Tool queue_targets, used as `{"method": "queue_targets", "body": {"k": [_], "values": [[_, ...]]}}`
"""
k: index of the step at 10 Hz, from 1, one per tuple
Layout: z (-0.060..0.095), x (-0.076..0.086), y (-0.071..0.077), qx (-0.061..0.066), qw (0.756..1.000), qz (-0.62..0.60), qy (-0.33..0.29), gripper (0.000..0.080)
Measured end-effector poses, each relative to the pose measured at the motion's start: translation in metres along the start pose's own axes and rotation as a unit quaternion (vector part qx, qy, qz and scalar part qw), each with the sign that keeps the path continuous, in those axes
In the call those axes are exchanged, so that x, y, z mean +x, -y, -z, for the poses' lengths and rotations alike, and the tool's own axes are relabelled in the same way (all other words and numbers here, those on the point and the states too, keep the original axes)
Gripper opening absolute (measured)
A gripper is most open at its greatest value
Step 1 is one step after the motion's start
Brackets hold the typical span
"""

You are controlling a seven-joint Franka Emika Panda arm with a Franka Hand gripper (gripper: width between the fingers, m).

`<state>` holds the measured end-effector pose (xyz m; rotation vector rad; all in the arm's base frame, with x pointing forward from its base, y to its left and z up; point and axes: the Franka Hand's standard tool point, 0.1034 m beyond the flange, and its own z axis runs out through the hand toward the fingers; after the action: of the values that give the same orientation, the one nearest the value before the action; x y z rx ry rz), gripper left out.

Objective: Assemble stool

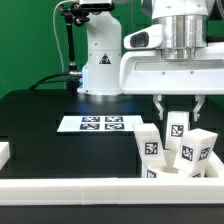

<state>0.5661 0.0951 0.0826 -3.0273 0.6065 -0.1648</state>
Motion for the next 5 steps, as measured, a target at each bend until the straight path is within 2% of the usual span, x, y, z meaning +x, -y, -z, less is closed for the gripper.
{"method": "queue_targets", "body": {"k": [2, 4, 5], "values": [[0.0001, 0.0020, -0.0035, 0.009, 0.995, -0.095, 0.010, 0.0338], [0.0006, 0.0012, -0.0012, 0.010, 0.981, -0.193, 0.016, 0.0340], [0.0004, 0.0008, -0.0011, 0.010, 0.979, -0.201, 0.016, 0.0340]]}}
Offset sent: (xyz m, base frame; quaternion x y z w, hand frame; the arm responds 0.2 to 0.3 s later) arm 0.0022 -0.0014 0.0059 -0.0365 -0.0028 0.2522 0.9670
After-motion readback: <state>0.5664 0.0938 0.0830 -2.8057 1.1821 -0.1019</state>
